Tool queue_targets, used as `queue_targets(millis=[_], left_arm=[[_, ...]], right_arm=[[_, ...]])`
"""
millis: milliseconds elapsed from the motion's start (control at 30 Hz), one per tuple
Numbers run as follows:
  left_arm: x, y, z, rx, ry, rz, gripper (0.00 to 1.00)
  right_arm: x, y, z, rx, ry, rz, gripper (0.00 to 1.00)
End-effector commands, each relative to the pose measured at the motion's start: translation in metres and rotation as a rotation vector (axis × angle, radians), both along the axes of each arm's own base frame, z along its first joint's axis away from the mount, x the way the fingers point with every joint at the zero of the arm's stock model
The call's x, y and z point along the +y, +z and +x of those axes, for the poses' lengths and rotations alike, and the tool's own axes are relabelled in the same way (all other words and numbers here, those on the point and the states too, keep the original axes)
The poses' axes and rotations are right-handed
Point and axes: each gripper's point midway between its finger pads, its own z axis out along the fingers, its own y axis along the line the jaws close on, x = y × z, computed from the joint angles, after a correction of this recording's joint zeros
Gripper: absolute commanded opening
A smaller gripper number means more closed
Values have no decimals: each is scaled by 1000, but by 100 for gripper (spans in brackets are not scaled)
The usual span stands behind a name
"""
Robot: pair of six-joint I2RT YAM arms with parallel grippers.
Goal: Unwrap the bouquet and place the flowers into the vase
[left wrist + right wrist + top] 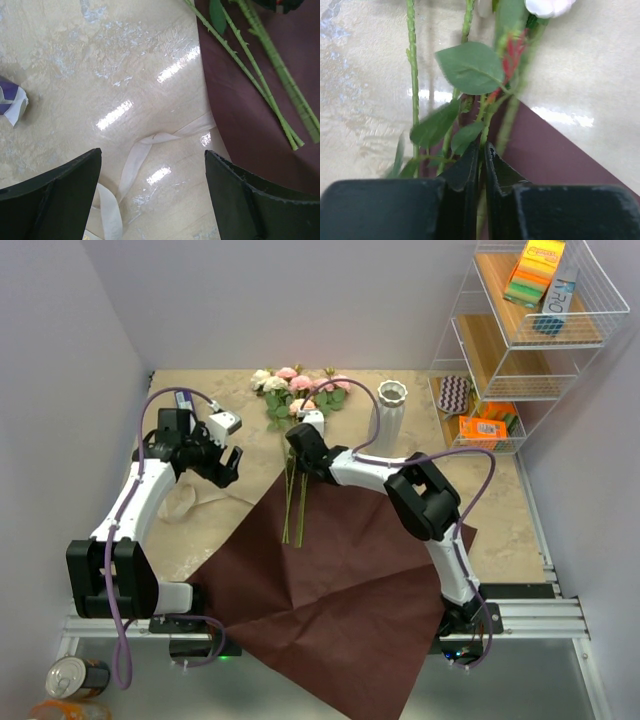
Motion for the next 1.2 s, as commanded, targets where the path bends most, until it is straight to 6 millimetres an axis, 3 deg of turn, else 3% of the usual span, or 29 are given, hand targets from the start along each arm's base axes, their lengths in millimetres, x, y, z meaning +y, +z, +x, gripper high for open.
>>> queue_targets(millis=[0,67,267,367,633,867,967,1067,1100,1167], left_arm=[[0,14,4,-63,5,-3,88],[0,15,3,-65,7,-6,88],[-1,14,2,-63,7,-12,88],[0,14,1,-65,6,-9,88],[1,8,-2,-67,4,4,88],[2,11,0,-77,2,6,88],[2,14,0,-82,-1,8,88],[2,16,0,-88,-5,13,88],[3,16,0,-89,-6,16,88],[4,19,1,-96,-3,21,88]], right_arm=[[-11,60,2,-100,-26,56,6],[-19,73,-1,-122,-37,52,2],[-38,81,-15,-136,-38,26,4],[-48,88,-20,-148,-51,11,0],[-99,97,-46,-165,-148,-60,0],[-124,56,-68,-52,-156,-184,0],[-129,35,-77,5,-147,-217,6],[-132,16,-85,52,-133,-240,18],[-131,9,-88,69,-123,-241,29],[-130,5,-90,77,-112,-242,39]])
